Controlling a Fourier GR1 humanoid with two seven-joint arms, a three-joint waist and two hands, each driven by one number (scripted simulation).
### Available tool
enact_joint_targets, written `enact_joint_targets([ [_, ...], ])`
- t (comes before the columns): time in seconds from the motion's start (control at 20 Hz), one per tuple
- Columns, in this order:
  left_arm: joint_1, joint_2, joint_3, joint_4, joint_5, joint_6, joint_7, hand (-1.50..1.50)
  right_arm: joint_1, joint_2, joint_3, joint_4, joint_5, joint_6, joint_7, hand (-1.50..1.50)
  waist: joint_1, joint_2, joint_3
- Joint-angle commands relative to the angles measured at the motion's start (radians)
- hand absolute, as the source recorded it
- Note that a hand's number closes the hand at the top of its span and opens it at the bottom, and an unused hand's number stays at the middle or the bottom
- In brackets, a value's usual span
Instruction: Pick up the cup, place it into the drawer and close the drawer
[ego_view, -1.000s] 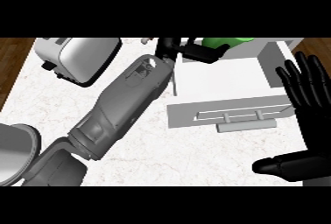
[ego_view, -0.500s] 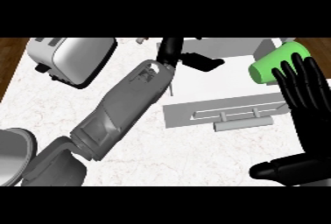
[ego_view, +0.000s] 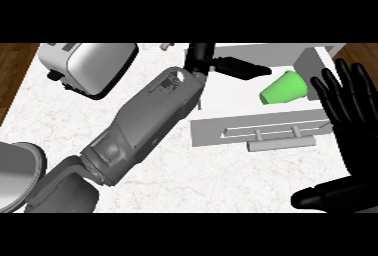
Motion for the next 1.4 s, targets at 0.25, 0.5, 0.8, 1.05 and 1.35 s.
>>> enact_joint_targets([
  [0.25, 0.057, 0.009, 0.093, -0.119, 0.054, -0.053, -0.018, -1.50, 0.073, -0.033, -0.024, -0.049, -0.059, 0.062, 0.001, 1.50, 0.084, -0.022, -0.001],
  [0.5, 0.137, 0.106, 0.138, -0.239, 0.081, -0.052, 0.007, -1.50, 0.070, -0.125, 0.004, -0.080, 0.051, 0.121, 0.023, 1.50, 0.113, -0.029, -0.002],
  [0.8, 0.319, 0.243, 0.152, -0.452, 0.087, -0.036, 0.093, -1.50, 0.157, -0.175, 0.018, -0.106, 0.140, 0.193, -0.017, 1.50, 0.115, -0.030, -0.001],
  [1.05, 0.544, 0.347, 0.148, -0.731, 0.087, -0.007, 0.129, -1.50, 0.156, -0.212, 0.011, -0.091, 0.178, 0.212, 0.011, 1.50, 0.123, -0.031, -0.001],
  [1.35, 0.779, 0.457, 0.206, -0.898, 0.102, -0.088, 0.127, -1.50, 0.149, -0.141, 0.133, -0.033, 0.409, 0.141, -0.043, 1.50, 0.111, -0.024, -0.001],
])
